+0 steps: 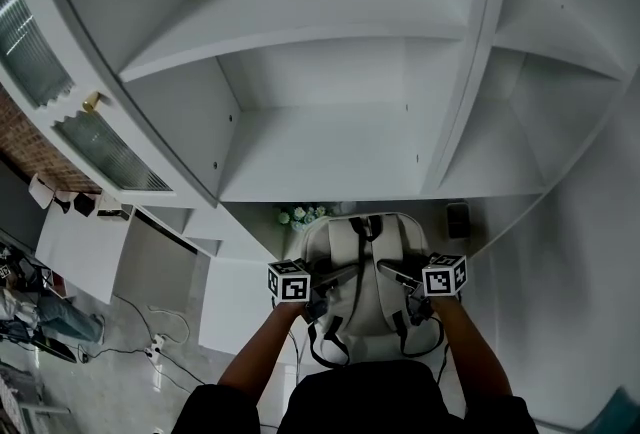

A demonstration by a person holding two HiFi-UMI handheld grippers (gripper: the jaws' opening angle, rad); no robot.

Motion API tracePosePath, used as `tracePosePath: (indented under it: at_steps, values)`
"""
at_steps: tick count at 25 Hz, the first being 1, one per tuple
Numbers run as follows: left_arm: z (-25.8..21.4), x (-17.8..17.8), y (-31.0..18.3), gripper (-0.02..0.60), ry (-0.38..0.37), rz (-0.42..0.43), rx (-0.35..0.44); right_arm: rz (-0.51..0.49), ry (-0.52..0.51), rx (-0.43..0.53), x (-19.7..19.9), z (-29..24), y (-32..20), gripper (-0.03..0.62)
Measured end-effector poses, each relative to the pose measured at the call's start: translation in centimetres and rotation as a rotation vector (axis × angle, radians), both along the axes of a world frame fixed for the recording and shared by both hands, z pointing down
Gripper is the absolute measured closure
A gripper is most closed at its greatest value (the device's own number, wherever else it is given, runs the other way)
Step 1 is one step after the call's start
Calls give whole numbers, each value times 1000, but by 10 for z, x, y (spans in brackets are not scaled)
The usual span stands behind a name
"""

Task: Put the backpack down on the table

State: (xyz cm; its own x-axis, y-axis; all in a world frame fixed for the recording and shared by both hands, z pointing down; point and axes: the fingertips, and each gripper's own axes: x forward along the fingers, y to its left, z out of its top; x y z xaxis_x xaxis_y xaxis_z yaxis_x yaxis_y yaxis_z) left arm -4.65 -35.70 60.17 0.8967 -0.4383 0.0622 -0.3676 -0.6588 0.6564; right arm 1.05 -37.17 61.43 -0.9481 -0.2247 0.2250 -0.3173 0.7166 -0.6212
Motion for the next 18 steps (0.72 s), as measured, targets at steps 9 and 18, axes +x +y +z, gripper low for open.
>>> tracePosePath:
  at_steps: [9, 18]
  values:
    - [4, -9, 8, 386, -1, -24, -33, 37, 52, 31, 18, 2, 0, 425]
    - [10, -22, 15, 380, -19, -78, -28, 77, 95, 18, 39, 10, 2, 425]
